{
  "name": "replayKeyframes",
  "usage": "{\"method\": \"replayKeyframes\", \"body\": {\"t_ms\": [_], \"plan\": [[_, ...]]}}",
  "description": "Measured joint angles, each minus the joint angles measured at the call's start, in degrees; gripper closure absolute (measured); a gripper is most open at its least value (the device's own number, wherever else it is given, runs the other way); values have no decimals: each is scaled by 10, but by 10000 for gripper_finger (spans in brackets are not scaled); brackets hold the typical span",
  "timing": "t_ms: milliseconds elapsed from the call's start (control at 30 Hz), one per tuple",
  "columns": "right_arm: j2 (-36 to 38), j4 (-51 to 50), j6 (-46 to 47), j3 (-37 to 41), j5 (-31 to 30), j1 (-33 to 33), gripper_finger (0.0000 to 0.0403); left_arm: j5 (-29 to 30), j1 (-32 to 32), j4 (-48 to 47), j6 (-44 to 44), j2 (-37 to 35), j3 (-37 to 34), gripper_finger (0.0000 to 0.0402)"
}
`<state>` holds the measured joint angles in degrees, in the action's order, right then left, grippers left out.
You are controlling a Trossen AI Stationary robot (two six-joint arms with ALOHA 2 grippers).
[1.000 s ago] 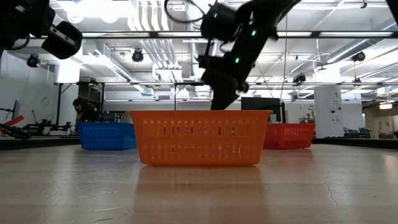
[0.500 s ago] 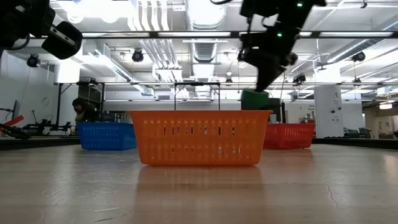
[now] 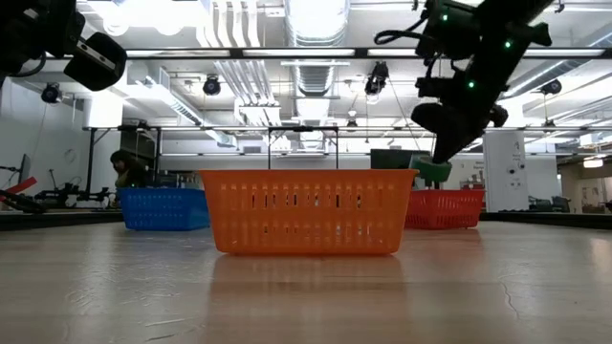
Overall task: Pick and place Stapler, Stapler remover, tape
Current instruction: Put the green tape into the red basket
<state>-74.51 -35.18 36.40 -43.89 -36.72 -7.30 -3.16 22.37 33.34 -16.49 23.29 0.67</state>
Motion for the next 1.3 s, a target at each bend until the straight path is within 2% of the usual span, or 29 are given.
{"method": "replayKeyframes", "body": {"t_ms": [300, 700, 1033, 1300], "plan": [[-27, 15, 1, 36, 5, -10, 367, 0, 0, 0, 0, 0, 0, 362], [-62, 18, 6, 34, 5, -10, 365, 0, 0, 0, 0, 0, 0, 362], [-61, 16, 5, 30, 6, -10, 364, 0, 0, 0, 0, 0, 0, 362], [-58, 15, 4, 10, 8, -10, 323, 0, 0, 0, 0, 0, 0, 362]]}}
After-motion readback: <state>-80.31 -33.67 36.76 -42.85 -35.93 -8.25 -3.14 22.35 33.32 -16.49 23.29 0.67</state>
